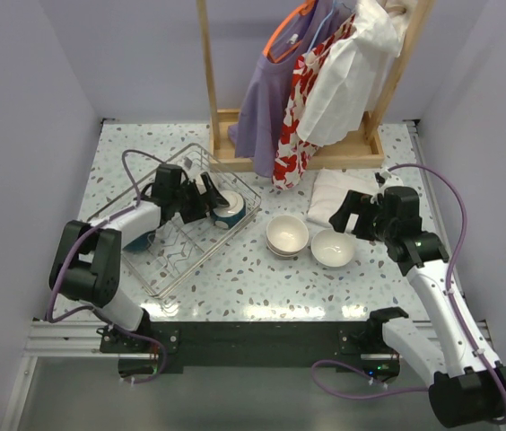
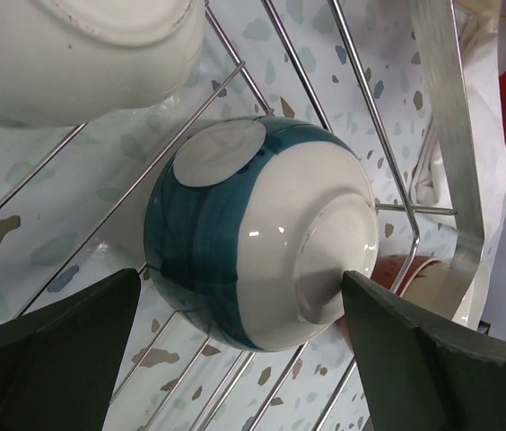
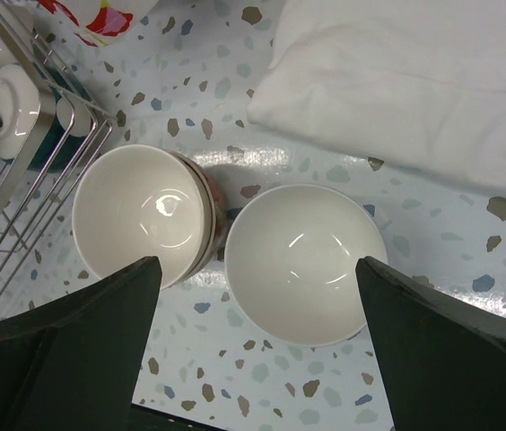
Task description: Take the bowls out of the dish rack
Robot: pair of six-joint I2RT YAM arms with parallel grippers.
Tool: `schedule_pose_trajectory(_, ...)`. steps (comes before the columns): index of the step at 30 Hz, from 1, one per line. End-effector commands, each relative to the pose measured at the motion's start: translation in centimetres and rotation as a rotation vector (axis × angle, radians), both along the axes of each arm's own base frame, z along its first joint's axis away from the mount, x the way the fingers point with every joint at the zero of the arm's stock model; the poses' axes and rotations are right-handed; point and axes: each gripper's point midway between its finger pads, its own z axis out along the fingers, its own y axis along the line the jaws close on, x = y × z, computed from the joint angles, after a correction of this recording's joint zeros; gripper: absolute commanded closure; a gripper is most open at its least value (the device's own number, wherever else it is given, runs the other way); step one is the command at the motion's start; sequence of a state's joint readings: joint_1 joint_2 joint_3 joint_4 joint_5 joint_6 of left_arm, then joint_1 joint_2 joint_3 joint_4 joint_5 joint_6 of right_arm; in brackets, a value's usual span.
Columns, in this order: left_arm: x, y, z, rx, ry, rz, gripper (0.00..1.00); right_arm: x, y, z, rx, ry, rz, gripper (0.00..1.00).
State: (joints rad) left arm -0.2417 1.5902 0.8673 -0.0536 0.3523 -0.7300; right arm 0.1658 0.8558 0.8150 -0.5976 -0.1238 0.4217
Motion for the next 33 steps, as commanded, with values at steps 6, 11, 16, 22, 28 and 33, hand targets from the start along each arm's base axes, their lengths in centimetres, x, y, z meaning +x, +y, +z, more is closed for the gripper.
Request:
schedule_pose_trajectory(6, 1.6, -1.2, 1.0, -0.121, -0.054, -0.007, 0.00, 0.6, 0.2, 1.8, -0.003, -0.063, 0.019, 0.06)
schedule_pose_trajectory(11, 1.4, -1.2, 0.1, -0.150, -0.033, 0.017, 0.00, 0.6, 0.2, 1.8, -0.003, -0.059, 0.020, 0.06)
schedule_pose_trajectory(16, 0.8, -1.1, -1.1, -0.193, 0.016, 0.052, 0.00, 0.7, 0.3, 1.8, -0.001, -0.054, 0.024, 0.06)
schedule_pose_trajectory(22, 0.4, -1.2, -1.2, -0.257, 0.029, 0.072, 0.00, 0.8, 0.3, 1.6, -0.003, -0.048, 0.023, 0.06)
schedule_pose_trajectory(28, 0.3, -1.4, -0.1, -0.289, 0.017, 0.074, 0.10, 0.8, 0.3, 1.6, -0.001, -0.051, 0.020, 0.06)
schedule_pose_trajectory(33, 0.5, -1.7, 1.5, -0.321, -0.010, 0.075, 0.20, 0.9, 0.2, 1.5, -0.003, -0.048, 0.016, 0.07)
